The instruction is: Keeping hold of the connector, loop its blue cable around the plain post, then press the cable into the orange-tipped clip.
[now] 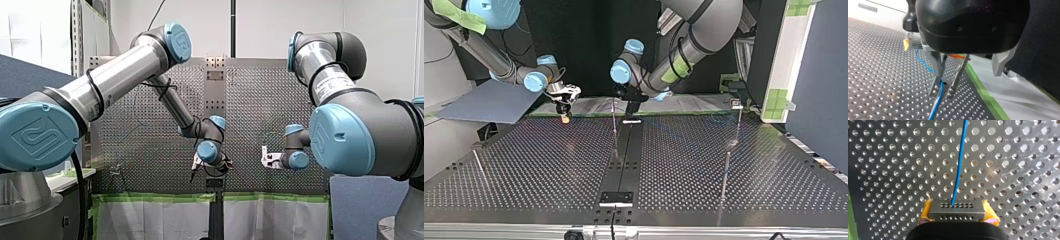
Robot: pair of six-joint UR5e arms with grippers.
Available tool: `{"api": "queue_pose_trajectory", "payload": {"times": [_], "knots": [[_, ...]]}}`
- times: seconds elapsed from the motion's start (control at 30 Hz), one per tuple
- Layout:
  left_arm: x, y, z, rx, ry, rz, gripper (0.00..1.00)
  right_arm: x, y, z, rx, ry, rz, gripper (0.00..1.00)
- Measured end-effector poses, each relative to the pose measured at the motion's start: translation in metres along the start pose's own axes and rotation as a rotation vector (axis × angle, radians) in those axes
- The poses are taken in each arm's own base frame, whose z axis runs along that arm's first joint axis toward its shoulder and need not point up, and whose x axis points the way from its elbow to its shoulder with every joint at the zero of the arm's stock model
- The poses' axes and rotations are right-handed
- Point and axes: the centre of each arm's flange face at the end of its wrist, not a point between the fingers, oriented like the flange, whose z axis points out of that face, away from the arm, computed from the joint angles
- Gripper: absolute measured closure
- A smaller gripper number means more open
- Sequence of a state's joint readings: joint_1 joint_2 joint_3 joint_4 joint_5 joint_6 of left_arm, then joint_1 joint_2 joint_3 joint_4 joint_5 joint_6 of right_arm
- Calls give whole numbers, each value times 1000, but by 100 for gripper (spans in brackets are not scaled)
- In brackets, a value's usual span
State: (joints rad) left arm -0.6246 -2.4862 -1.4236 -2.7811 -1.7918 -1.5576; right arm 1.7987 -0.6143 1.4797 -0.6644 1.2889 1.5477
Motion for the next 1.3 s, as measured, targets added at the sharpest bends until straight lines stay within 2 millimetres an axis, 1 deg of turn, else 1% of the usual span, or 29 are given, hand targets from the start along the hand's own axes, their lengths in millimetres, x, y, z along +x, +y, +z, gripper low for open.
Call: {"api": "queue_pose_trajectory", "payload": {"times": [0.2, 0.33, 0.47, 0.73, 1.3], "knots": [[-13, 5, -11, 24, -44, -59, 1, 0, 0, 0, 0, 0, 1, 100], [-15, 5, -17, 32, -65, -96, 1, 0, 0, 0, 0, 0, 2, 100], [-13, 8, -19, 7, -62, -109, 1, 0, 0, 0, 0, -2, 4, 100], [-7, 17, -24, -67, -10, -81, 1, 0, 0, -1, 0, -5, 5, 100], [-7, 18, -25, -72, -4, -82, 1, 0, 0, 0, 2, -3, 6, 100]]}}
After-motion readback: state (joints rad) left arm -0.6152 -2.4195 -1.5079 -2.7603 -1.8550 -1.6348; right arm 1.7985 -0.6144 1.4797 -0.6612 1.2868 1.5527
